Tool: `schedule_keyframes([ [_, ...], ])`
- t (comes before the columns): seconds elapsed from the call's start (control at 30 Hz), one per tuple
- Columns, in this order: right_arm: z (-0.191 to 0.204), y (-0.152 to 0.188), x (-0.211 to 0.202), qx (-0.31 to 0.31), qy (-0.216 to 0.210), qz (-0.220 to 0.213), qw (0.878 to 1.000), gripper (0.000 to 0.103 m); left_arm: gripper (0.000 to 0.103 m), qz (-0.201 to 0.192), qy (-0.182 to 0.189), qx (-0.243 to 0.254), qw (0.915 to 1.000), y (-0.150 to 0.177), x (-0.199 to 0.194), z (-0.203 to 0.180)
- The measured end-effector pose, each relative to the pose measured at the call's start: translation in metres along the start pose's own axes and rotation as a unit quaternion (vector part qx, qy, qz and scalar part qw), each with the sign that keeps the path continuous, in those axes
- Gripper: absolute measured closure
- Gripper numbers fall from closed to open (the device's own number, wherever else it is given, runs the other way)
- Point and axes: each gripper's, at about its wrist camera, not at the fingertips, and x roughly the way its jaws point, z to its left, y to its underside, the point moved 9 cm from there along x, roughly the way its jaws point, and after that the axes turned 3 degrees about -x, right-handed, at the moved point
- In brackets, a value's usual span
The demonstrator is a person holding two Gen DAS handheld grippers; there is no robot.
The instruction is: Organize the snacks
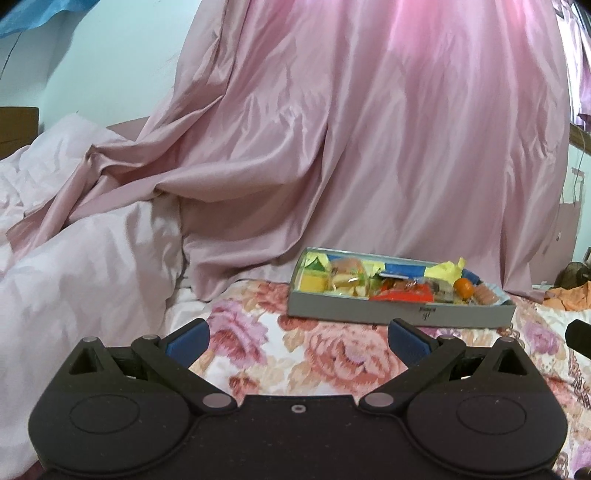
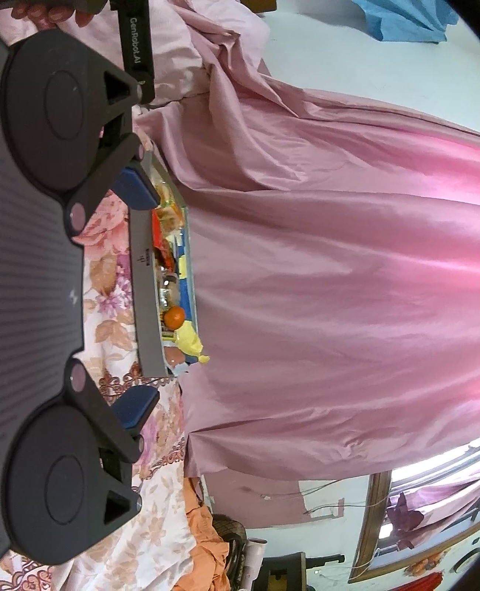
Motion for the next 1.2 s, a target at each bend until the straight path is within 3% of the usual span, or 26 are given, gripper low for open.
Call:
schedule_keyframes([
  [0.6, 0.024, 0.032, -0.025, -0.02, 0.0, 0.031, 0.999, 0.0, 0.001, 0.011, -0.001, -0.012, 0.9999, 0.034, -0.029, 0.033],
  [1.2, 0.035, 0.046, -0.037, -0.019, 0.0, 0.042, 0.999, 0.0, 0.001, 0.018, 0.006, 0.01, 0.9998, 0.053, -0.048, 0.043],
])
